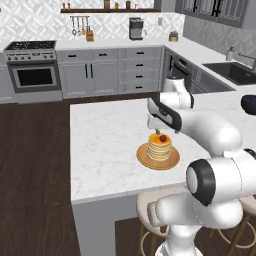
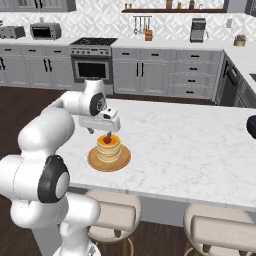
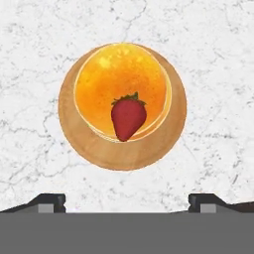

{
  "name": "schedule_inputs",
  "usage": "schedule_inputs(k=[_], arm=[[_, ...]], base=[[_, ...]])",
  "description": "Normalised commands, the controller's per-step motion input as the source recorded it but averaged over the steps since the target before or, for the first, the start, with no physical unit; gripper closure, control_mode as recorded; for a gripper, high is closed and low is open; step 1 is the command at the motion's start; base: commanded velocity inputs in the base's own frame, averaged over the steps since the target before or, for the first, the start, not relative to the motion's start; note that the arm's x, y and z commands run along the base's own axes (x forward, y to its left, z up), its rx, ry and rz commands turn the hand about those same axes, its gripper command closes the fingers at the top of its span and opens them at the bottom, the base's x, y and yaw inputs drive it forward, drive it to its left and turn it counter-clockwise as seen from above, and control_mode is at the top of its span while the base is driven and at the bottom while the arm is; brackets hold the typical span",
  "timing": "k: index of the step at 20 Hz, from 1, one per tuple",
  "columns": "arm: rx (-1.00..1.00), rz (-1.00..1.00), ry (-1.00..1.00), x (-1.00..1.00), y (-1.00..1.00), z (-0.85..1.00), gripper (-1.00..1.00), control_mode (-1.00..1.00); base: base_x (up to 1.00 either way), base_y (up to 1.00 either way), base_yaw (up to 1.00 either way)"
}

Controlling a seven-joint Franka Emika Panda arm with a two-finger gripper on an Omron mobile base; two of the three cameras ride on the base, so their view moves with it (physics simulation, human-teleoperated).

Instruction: Take the strawberry from the fridge and place it on top of the pancake, located on the dining counter.

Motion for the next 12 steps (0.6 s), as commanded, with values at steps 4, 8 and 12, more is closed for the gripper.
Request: schedule_inputs(k=[4, 8, 12], arm=[[0.00, 0.13, -0.01, -1.00, 0.40, 0.48, -1.00, -1.00], [0.00, 0.10, -0.13, -1.00, 0.46, 0.05, -1.00, -1.00], [0.00, 0.02, -0.09, -1.00, 0.36, -0.06, -1.00, -1.00]], base=[[0.00, 0.00, 0.00], [0.00, 0.00, 0.00], [0.00, 0.00, 0.00]])
